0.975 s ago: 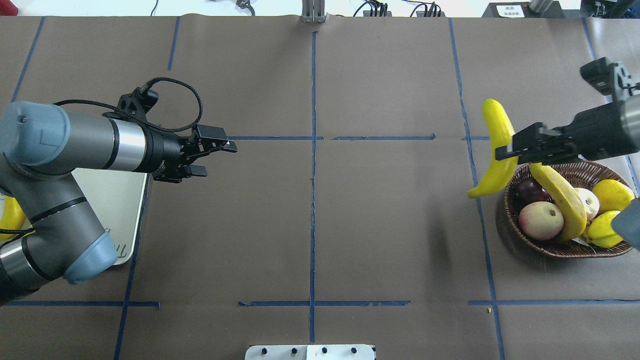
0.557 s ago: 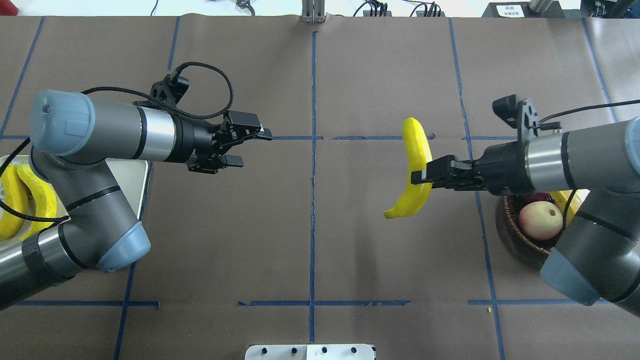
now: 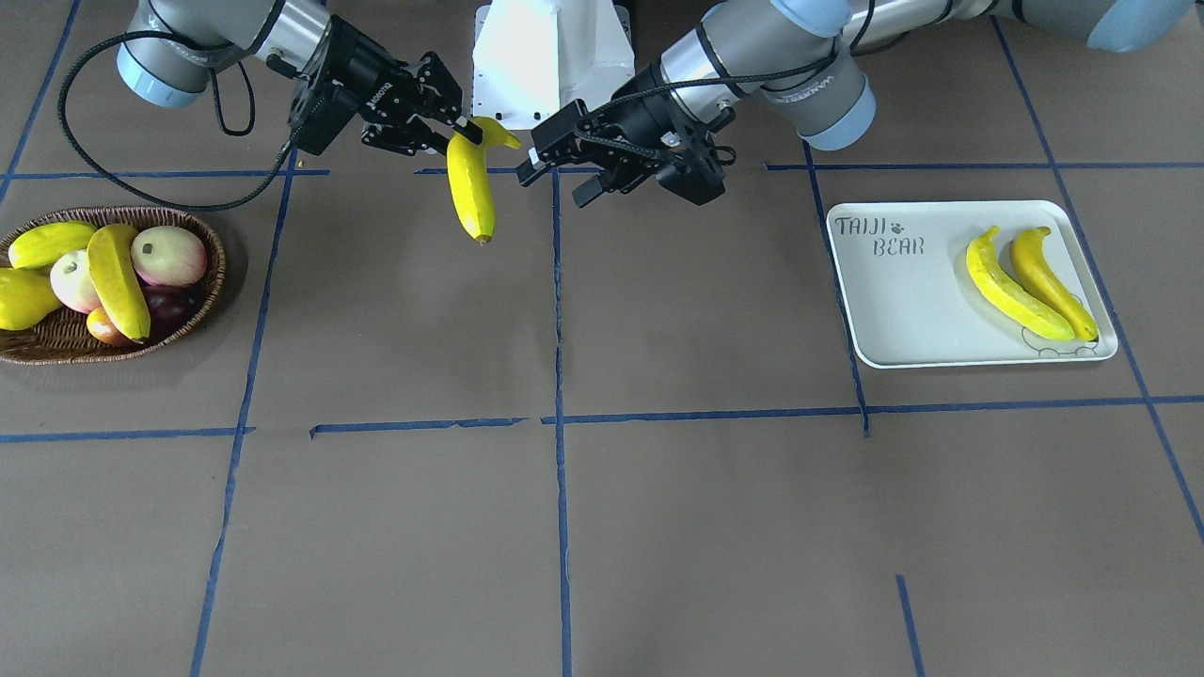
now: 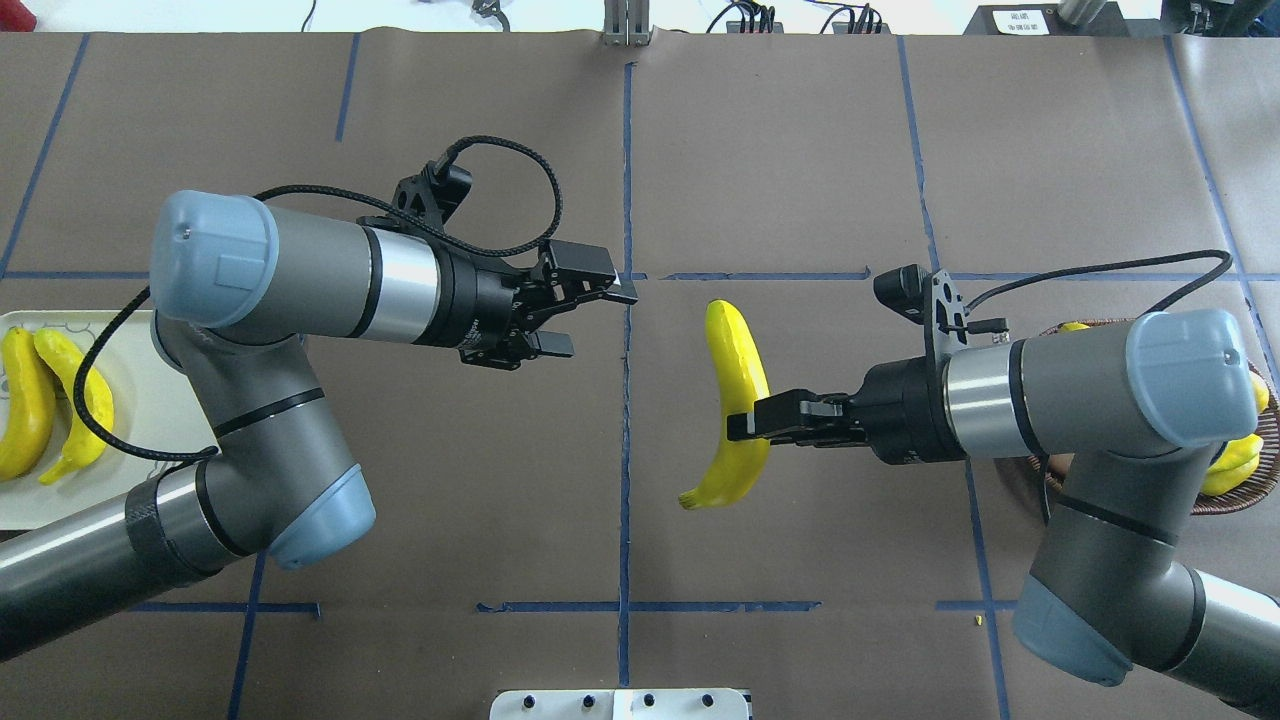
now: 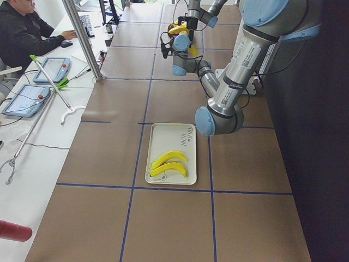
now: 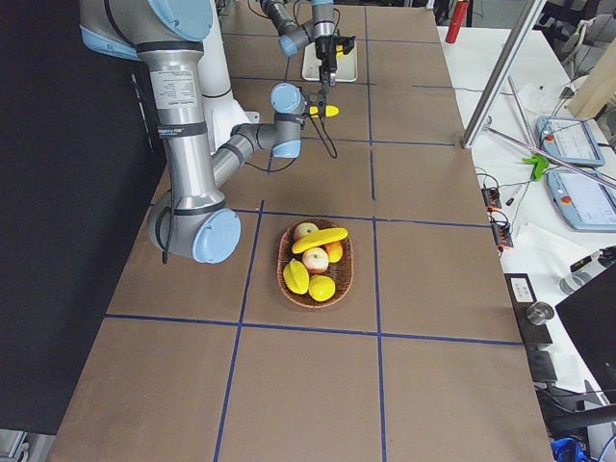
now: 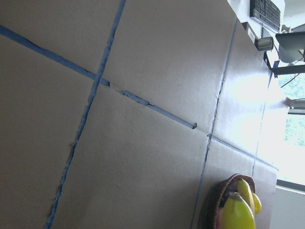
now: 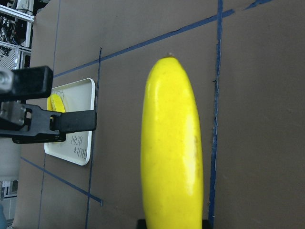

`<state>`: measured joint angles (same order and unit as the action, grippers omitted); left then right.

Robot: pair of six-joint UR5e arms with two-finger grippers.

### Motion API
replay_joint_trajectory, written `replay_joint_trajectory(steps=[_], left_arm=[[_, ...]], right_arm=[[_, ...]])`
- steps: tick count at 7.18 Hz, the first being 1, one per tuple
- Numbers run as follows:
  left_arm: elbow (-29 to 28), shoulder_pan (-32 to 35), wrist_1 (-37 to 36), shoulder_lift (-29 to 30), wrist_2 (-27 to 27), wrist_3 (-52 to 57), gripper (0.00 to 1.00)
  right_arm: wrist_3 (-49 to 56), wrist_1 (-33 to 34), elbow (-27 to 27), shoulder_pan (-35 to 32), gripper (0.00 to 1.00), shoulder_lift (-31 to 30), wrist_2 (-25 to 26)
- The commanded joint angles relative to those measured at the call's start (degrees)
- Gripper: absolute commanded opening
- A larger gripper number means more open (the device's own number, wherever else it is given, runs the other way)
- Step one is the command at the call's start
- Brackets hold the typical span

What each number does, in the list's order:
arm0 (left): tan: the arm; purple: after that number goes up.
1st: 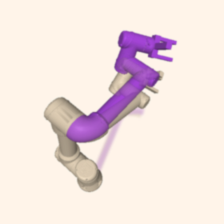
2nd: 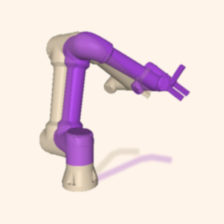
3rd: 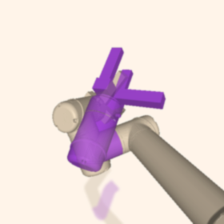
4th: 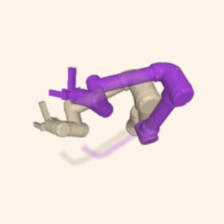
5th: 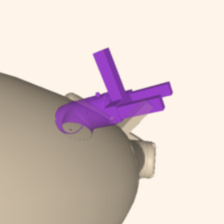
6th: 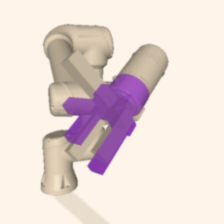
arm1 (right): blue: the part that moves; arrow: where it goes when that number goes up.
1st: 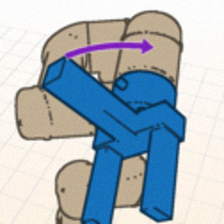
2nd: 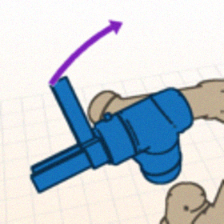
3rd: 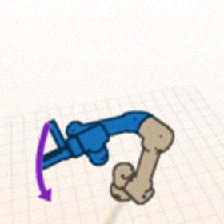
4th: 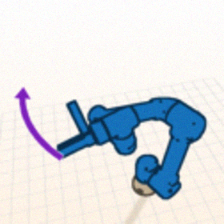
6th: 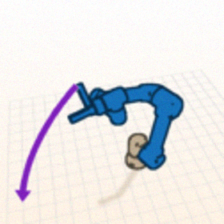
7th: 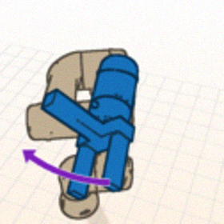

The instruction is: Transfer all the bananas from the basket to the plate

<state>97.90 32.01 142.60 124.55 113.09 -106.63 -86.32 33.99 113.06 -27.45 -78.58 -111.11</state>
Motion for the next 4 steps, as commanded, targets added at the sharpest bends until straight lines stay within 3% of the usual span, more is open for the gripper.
replay_joint_trajectory(steps=[1,4], left_arm=[[-5.1,-1.6,0.2,4.3,-2.3,-0.9,0.99],[-5.8,-5.2,0.1,5.3,-4.8,-0.9,0.98]], right_arm=[[0.0,-0.1,0.1,1.2,0.0,0.3,1.4],[0.0,-0.1,0.1,1.1,0.0,0.3,1.5]])
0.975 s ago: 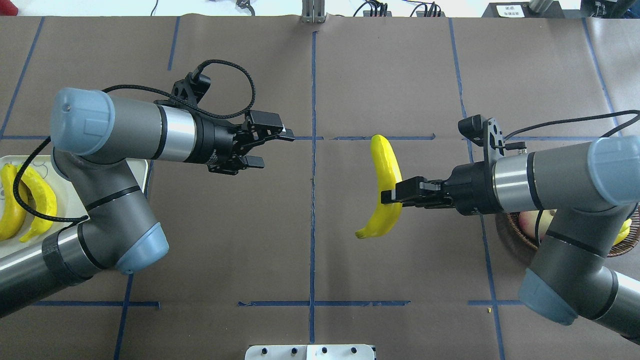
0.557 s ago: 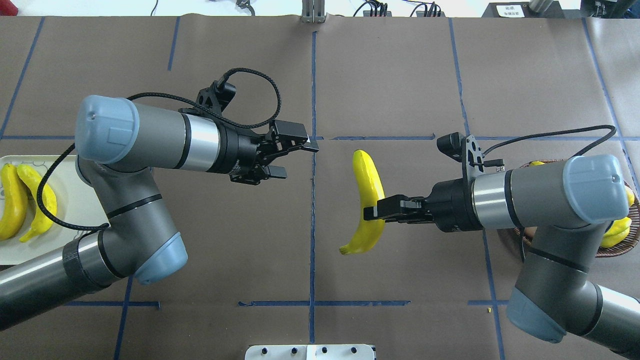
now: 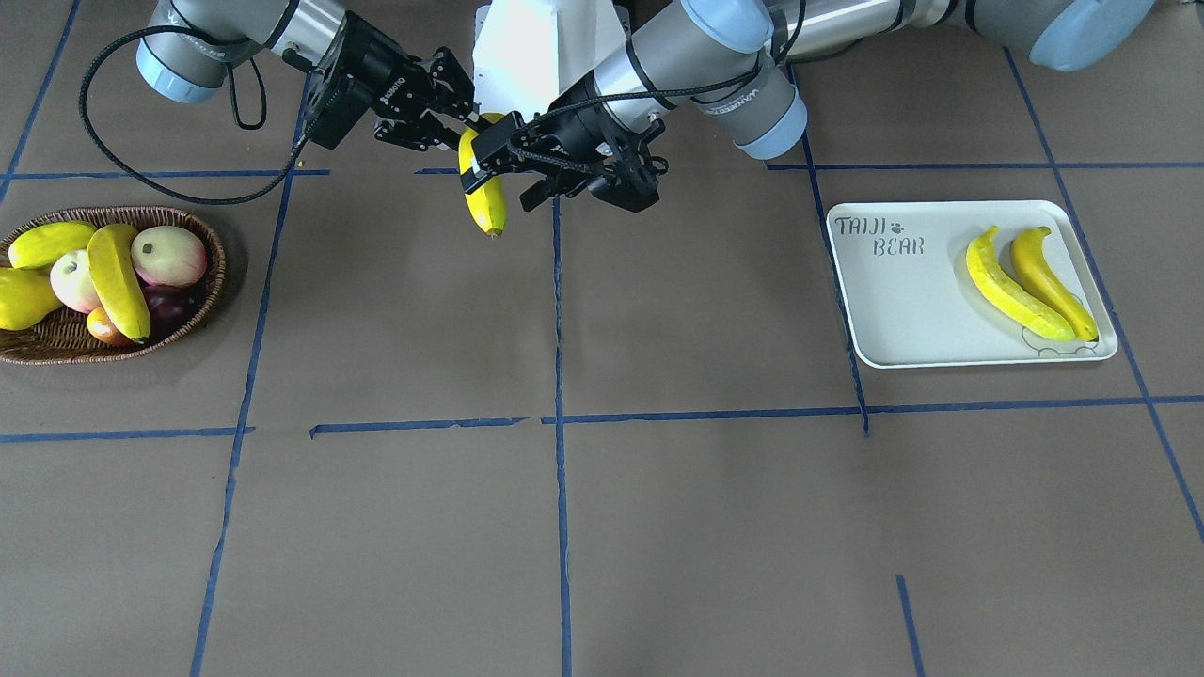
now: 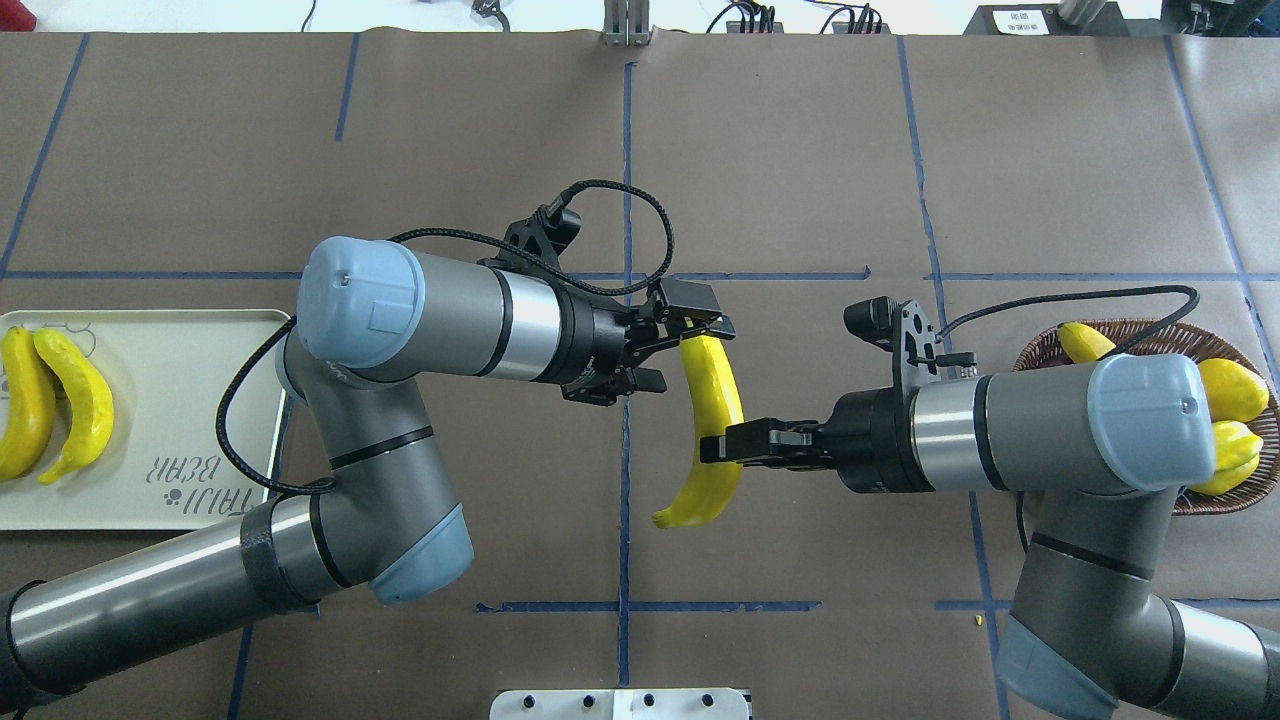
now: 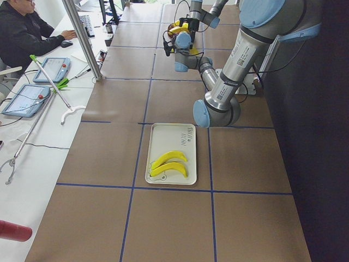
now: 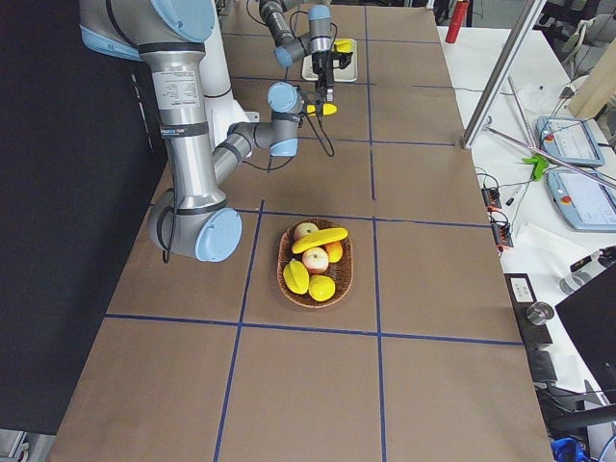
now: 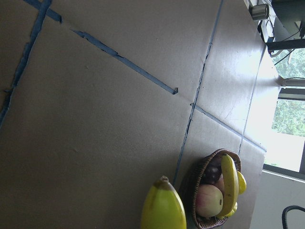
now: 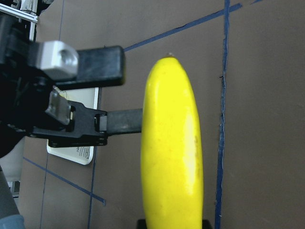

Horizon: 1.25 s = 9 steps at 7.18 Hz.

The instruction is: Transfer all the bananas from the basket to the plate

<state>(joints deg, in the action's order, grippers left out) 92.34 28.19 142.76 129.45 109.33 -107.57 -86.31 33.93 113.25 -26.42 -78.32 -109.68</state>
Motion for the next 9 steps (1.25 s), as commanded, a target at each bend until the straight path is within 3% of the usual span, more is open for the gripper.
replay_joint_trajectory(steps=[1,2,3,4,5,6,9], left_arm=[[-0.2,-3.0,0.2,0.5,-3.1,0.0,0.98],[-0.2,-3.4,0.1,0.5,-3.2,0.0,0.75],[-0.5,-3.5,0.0,0.3,-3.2,0.5,0.11],[-0.6,-3.6,-0.1,0.3,-3.2,0.6,0.0],[-0.6,-3.5,0.0,0.4,-3.2,0.4,0.0],[-0.5,-3.4,-0.1,0.4,-3.2,0.3,0.0],[-0.5,0.1,-0.5,0.3,-3.1,0.2,0.0]], right_arm=[[0.0,0.0,0.0,0.1,0.0,0.0,0.1],[0.0,0.0,0.0,0.1,0.0,0.0,0.1],[0.0,0.0,0.0,0.1,0.0,0.0,0.1],[0.1,0.1,-0.1,0.1,0.02,-0.1,0.1],[0.0,0.0,-0.1,0.1,0.7,-0.1,-0.1],[0.0,0.0,0.0,-0.2,1.0,-0.1,0.2],[0.0,0.1,1.0,-0.8,1.0,-0.9,-0.1]])
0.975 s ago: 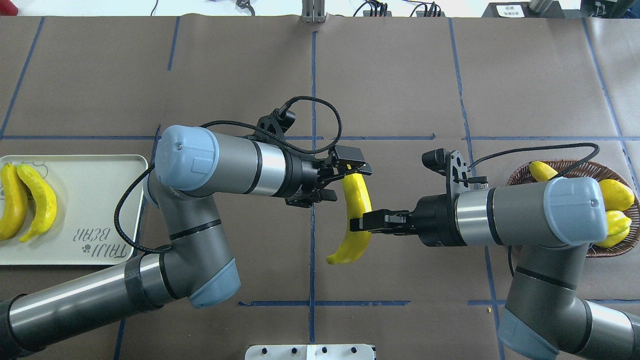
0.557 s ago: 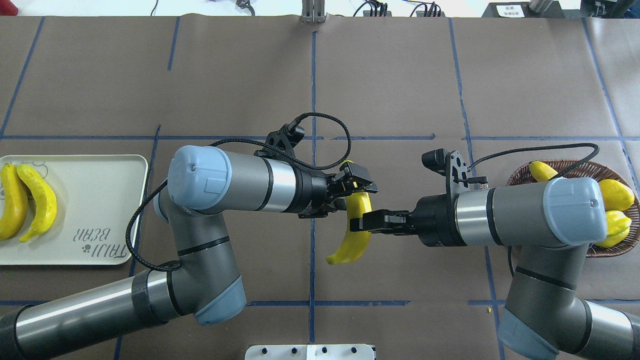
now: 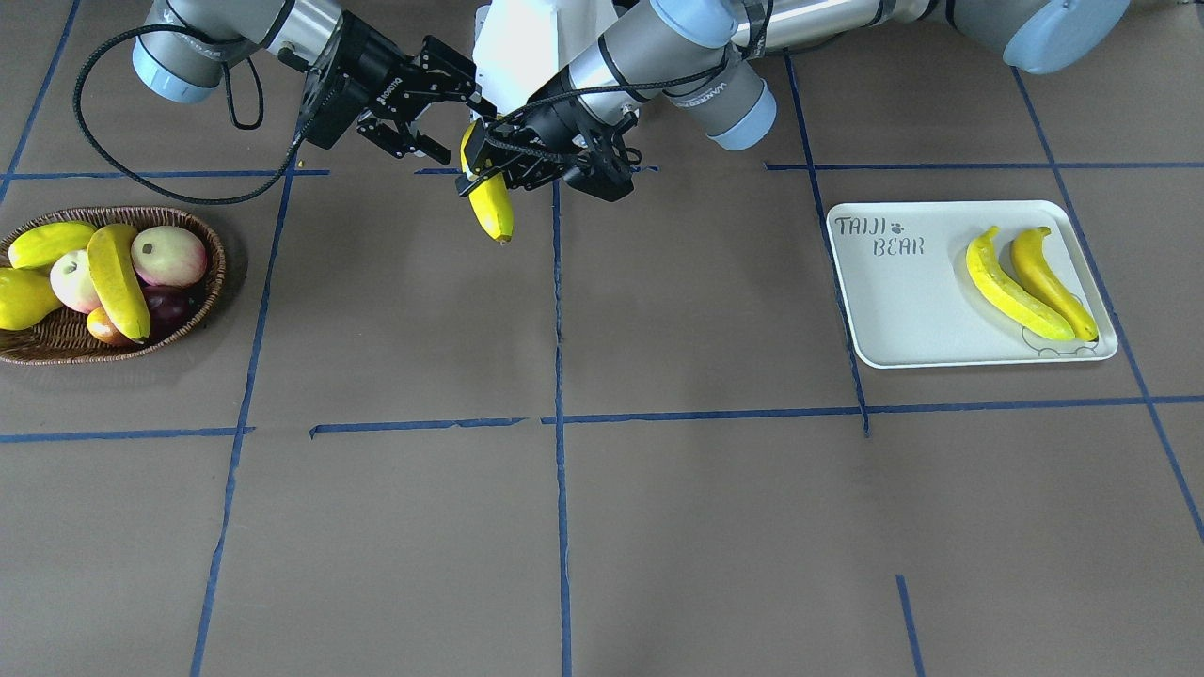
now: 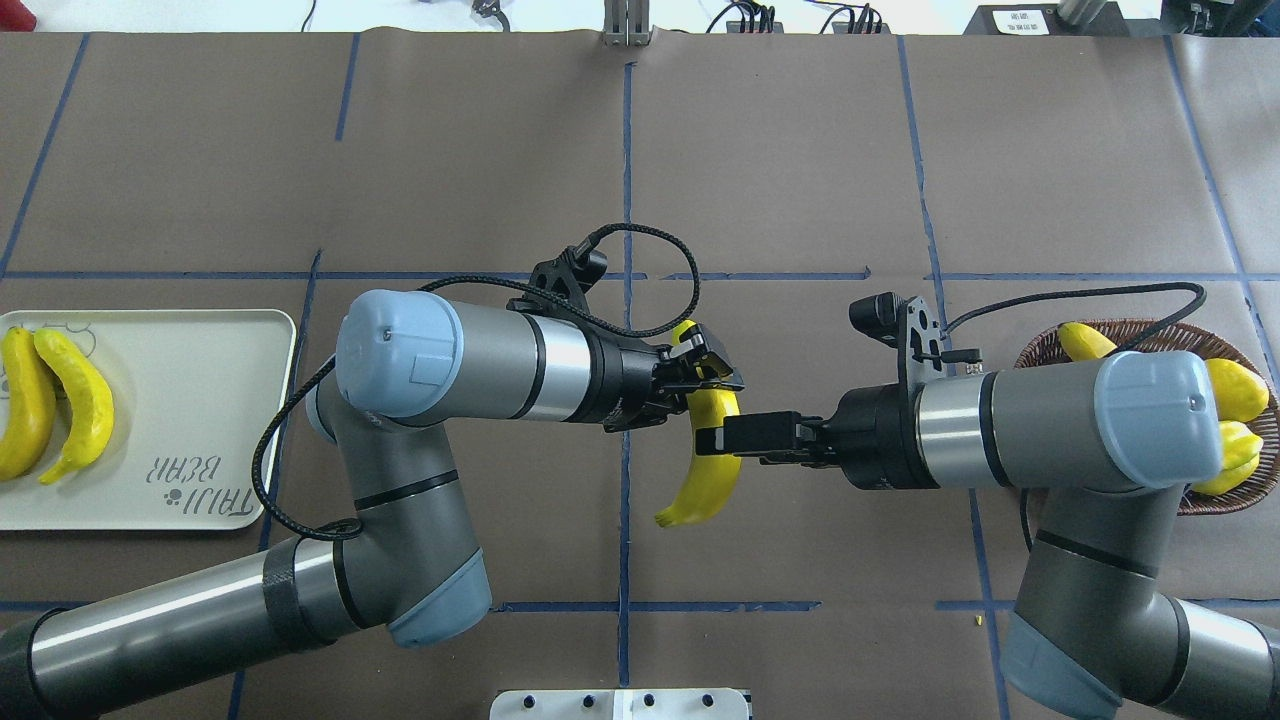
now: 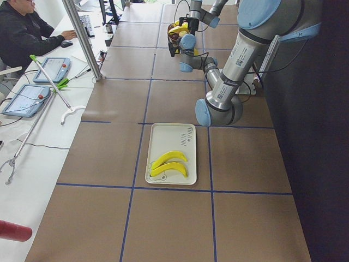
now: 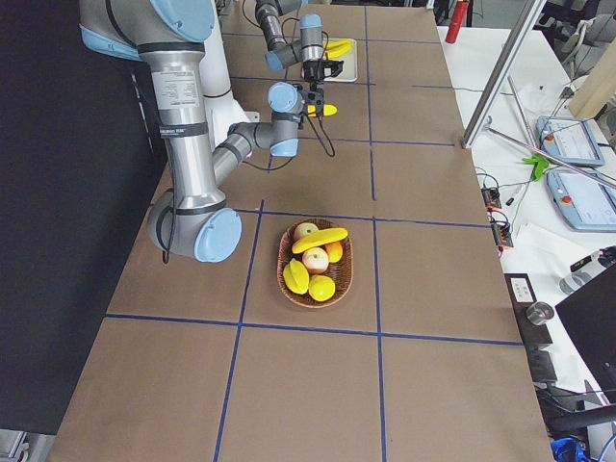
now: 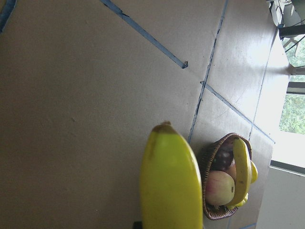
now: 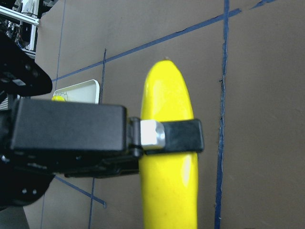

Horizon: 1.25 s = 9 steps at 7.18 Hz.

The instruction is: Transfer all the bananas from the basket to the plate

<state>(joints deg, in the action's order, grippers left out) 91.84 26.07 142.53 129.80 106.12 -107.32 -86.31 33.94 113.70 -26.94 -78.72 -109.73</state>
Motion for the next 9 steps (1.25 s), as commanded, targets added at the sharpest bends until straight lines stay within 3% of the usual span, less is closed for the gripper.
replay_joint_trajectory(steps=[1,2,3,5,6,8,9], left_arm=[[0.1,5.5,-4.1,-0.8,1.4,0.4,0.0],[0.8,10.1,-13.0,-2.9,9.4,1.0,0.0],[3.6,14.6,-16.2,-7.8,12.7,4.5,0.0],[11.2,19.8,-16.9,-25.1,14.5,12.6,0.0],[11.3,20.5,-17.1,-31.3,14.2,14.1,0.0],[10.4,20.6,-17.3,-40.5,12.5,20.7,0.0],[9.4,20.7,-17.4,-41.6,10.0,20.9,0.0]], right_arm=[[0.0,0.1,1.0,-1.7,1.0,-1.1,-0.6],[0.0,0.1,1.3,-2.8,1.0,-2.0,-0.8],[0.1,0.1,1.6,-4.6,1.0,-3.4,-1.7],[1.3,1.1,1.7,-8.3,1.0,-6.0,-4.6],[3.8,5.0,2.0,-9.8,1.0,-6.2,-5.2],[10.2,12.3,2.0,-12.6,1.0,-6.0,-7.6],[10.6,13.3,1.9,-14.5,1.0,-6.1,-9.3]])
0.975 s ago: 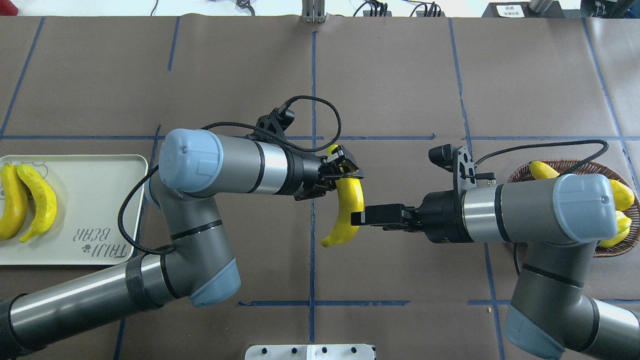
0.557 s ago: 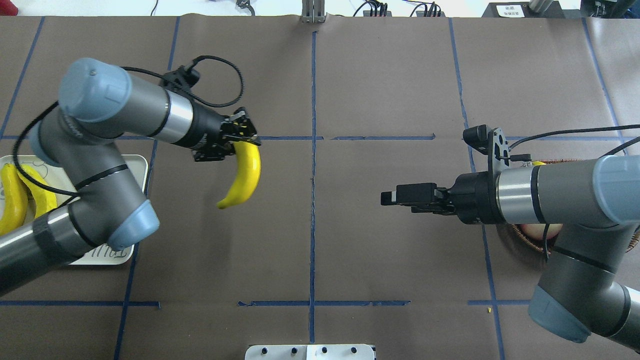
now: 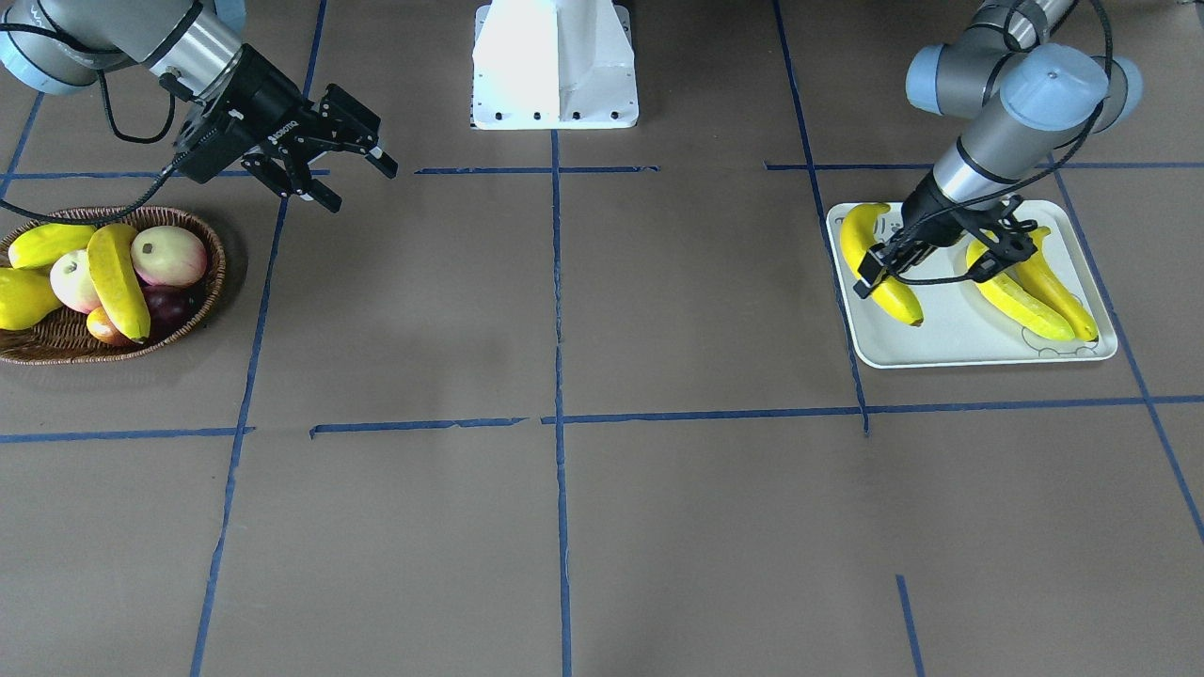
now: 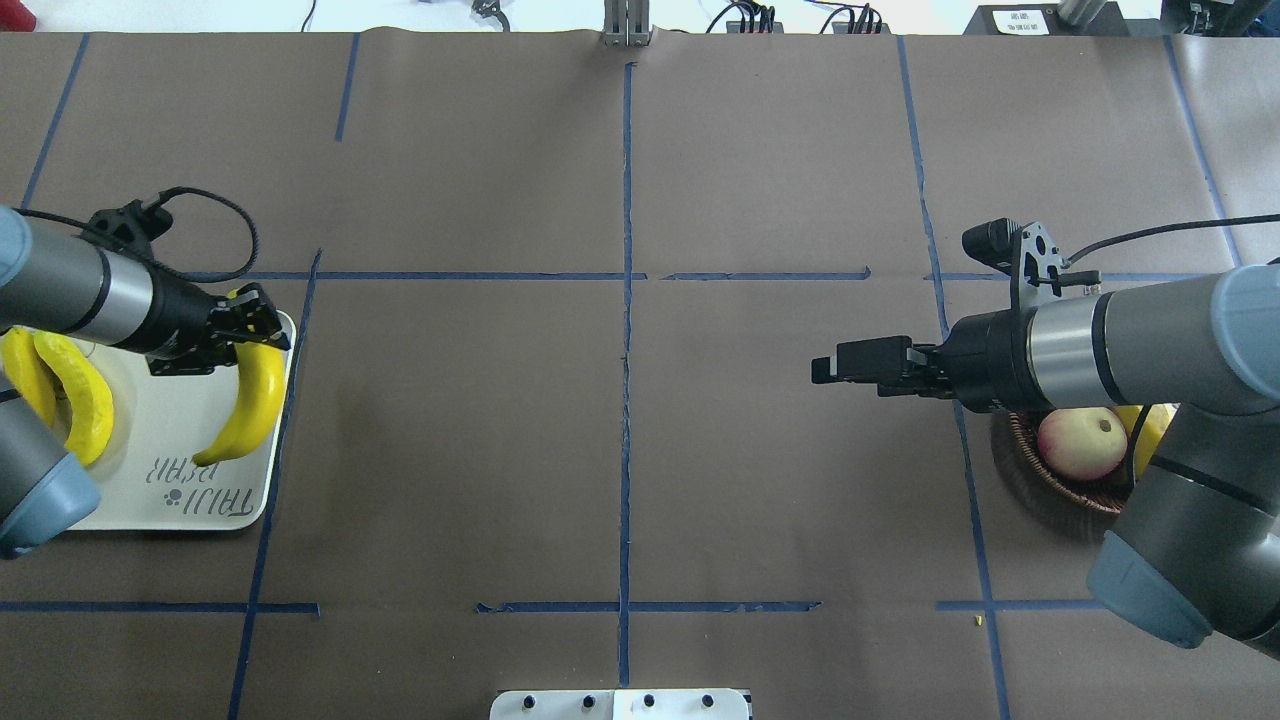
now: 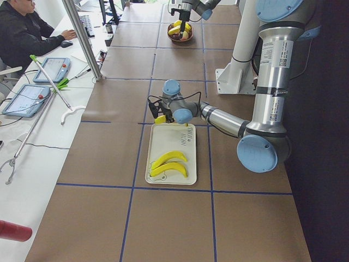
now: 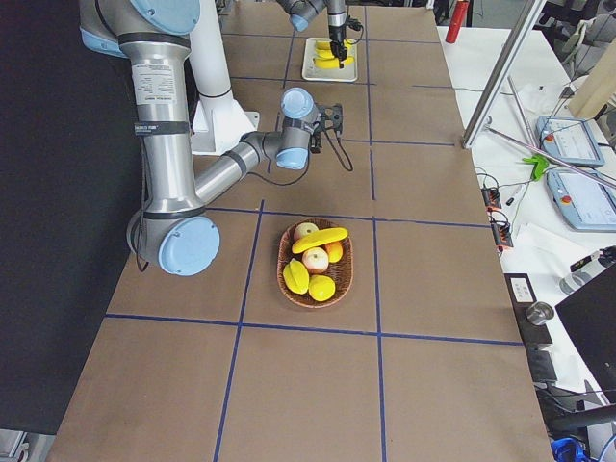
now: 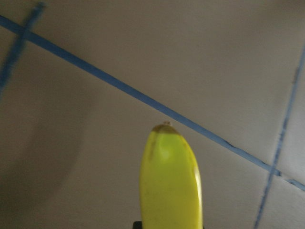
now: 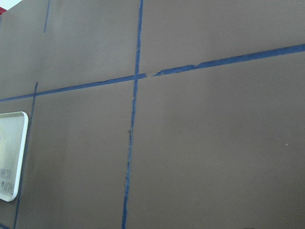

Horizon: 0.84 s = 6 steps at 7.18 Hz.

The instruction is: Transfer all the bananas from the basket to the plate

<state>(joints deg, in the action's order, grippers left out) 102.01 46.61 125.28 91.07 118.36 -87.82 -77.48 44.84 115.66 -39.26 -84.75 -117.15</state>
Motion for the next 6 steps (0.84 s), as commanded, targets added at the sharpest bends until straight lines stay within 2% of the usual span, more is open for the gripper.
replay_joint_trajectory(steps=[1,4,6], left_arm=[[-2.1,0.8,-0.2,-2.9,-2.4,2.9,0.0],[-6.0,1.4,-0.2,-2.8,-6.1,9.0,0.0],[-5.0,1.7,-0.1,-3.1,-5.8,11.6,0.99]], right_arm=[[1.8,3.4,-0.2,-2.8,1.0,-0.1,-2.1],[1.8,3.3,0.0,-3.3,1.0,-0.2,-2.1],[1.9,3.3,0.2,-4.3,1.0,-1.0,-2.3]])
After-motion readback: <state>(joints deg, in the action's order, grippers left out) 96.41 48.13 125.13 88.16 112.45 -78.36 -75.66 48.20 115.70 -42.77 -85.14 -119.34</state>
